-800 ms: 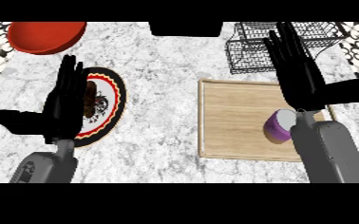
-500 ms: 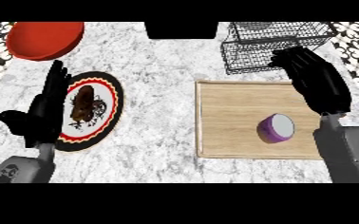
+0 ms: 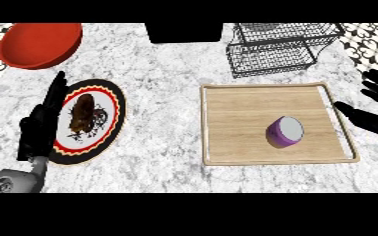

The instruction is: Pick the can from the tray and place it in the tiered basket

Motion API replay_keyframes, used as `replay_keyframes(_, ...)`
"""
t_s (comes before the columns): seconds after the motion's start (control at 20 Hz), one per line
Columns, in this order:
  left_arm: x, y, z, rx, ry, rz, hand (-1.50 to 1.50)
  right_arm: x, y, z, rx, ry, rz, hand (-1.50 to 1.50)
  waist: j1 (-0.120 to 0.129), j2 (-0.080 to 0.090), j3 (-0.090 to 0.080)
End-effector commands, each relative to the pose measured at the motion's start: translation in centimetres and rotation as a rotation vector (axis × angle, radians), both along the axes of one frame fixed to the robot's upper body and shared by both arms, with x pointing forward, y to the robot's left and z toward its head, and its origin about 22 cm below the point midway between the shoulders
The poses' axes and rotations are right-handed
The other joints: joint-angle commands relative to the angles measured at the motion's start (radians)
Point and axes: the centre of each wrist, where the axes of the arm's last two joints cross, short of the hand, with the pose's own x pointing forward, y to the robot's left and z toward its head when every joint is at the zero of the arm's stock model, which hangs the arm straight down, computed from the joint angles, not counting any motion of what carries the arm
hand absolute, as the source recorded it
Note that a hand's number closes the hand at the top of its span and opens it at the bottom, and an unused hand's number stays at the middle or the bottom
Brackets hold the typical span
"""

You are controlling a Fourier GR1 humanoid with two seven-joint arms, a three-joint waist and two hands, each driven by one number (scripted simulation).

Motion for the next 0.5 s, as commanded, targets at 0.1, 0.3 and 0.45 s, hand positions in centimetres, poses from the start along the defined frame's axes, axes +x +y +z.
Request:
replay_keyframes(0.1,0.4,0.6,0.0,0.028,0.016,-0.001,0.0,-2.4,-1.0,5.9,-0.208,0.201,0.154,-1.5,0.013,-0.003,-0.001)
replay_keyframes(0.3,1.3,0.3,0.6,0.051,0.022,-0.025,0.0,-1.3,-0.6,9.3,-0.389,0.409,0.332,-1.5,0.029,0.004,-0.001)
replay_keyframes(0.45,1.4,-1.1,1.0,0.035,0.007,-0.063,0.0,-0.7,1.5,12.8,-0.429,0.485,0.396,-1.5,0.047,0.002,-0.001)
